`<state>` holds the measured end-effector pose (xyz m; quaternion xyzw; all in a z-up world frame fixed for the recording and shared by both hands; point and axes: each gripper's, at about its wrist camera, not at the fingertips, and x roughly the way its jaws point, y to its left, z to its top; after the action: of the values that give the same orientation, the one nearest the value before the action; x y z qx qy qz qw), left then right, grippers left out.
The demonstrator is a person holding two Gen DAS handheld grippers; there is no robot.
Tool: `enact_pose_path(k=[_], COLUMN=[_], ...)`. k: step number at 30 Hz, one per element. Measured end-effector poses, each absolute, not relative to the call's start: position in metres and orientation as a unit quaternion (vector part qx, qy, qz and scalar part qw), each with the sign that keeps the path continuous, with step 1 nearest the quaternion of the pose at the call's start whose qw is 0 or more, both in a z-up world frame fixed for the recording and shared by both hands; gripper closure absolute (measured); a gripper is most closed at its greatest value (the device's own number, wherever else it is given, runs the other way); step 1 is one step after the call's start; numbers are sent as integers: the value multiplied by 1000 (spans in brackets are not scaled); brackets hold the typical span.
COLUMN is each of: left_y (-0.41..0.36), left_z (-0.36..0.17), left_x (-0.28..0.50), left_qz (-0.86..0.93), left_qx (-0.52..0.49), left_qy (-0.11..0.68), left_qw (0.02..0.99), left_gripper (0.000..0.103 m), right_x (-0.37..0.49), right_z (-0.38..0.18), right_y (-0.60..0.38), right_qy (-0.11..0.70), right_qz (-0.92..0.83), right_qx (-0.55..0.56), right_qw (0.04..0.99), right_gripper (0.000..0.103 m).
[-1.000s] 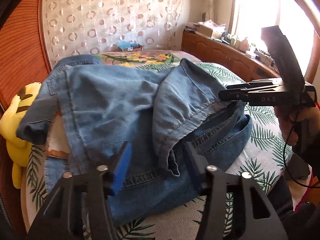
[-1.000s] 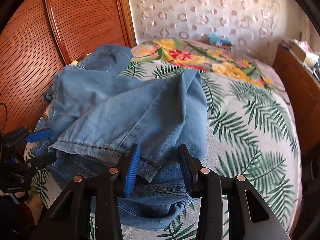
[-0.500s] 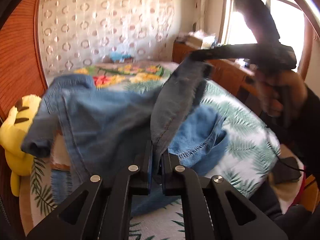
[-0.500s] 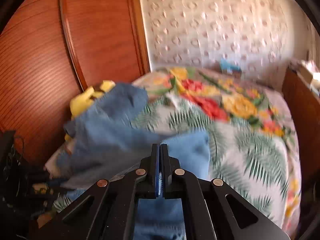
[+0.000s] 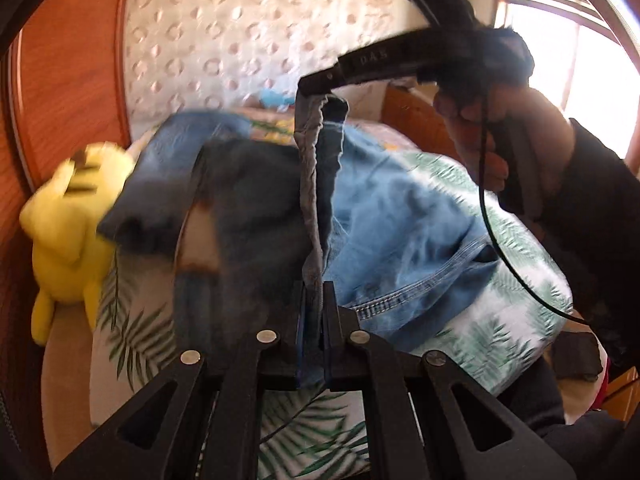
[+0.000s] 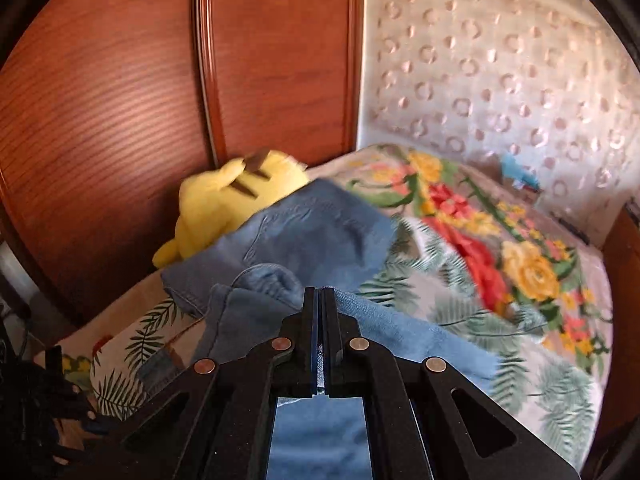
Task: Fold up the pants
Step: 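Grasp the folded jeans edge with the left gripper and lift it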
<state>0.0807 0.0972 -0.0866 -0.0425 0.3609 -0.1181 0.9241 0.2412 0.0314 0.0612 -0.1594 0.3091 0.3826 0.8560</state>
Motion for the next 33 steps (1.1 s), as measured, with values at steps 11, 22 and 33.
enact_pose_path(k=[11, 22, 33], left_y=[107, 109, 103], left_z=[-100, -93, -74], left_x=[83, 77, 86], left_qz=[-118, -92, -85], left_qx=[-58, -50, -45], left_qy=[373, 368, 341], left_qw=[918, 924, 935], left_gripper=[95, 73, 18], right_x=[289, 246, 205], right_z=[46, 53, -15], right_y=[74, -33, -154], right_qy=[335, 292, 353], right_qz=[396, 360, 285], right_qx=[-134, -122, -108], right_qw=[844, 878, 884], right_gripper=[97, 59, 59])
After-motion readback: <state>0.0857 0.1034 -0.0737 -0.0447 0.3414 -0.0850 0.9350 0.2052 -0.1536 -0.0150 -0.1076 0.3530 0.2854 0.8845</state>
